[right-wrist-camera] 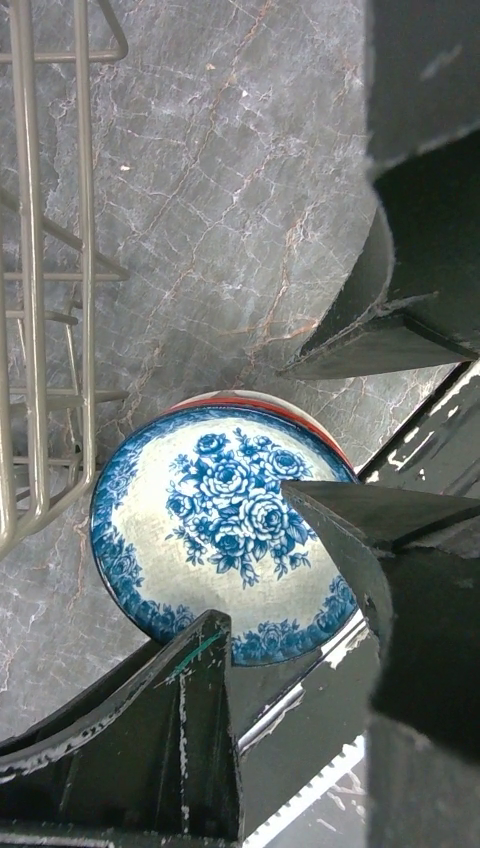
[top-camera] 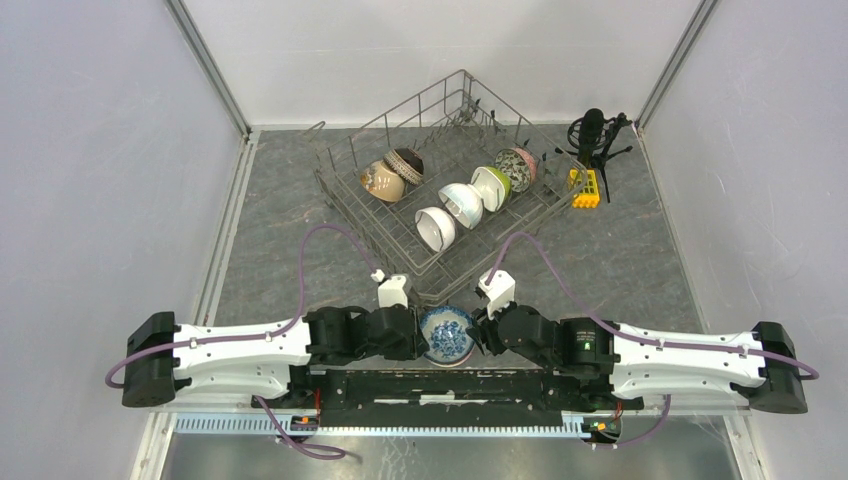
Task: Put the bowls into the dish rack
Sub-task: Move the bowl to the center of the board, then pick up the bowl from the center of the board.
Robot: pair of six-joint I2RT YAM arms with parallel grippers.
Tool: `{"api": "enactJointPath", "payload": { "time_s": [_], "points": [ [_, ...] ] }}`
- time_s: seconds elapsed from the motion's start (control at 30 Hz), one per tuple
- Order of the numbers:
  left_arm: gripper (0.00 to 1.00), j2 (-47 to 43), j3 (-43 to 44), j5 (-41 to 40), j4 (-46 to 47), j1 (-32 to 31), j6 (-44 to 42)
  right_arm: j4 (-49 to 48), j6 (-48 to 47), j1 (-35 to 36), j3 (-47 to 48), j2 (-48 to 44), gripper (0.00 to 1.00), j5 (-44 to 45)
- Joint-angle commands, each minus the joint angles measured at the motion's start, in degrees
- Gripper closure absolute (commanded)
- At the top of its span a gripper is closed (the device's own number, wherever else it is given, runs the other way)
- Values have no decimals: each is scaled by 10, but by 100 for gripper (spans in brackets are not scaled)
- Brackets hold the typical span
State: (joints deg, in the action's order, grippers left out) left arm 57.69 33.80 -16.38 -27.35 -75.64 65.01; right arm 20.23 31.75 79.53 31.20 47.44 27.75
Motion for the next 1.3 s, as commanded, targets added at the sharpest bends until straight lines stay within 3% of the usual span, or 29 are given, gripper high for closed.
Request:
{"api": "enactJointPath", "payload": {
  "time_s": [0.0, 0.27, 0.5, 0.9, 1.27],
  "points": [
    [64, -9, 27, -5, -2, -3, -34, -5, 10, 4, -5, -6, 53, 17],
    [97, -3, 39, -7, -9, -3, -43, -5, 9, 4, 0, -12, 50, 26],
    [98, -20, 46, -23, -17, -3, -45, -9, 13, 4, 6, -51, 47, 34],
    [98, -121, 35, -42, 6, -3, -52, -61, 8, 4, -5, -97, 30, -35],
    [98, -226, -23, -41, 65, -3, -59, -167, 43, 4, -56, -143, 13, -106]
  ]
}}
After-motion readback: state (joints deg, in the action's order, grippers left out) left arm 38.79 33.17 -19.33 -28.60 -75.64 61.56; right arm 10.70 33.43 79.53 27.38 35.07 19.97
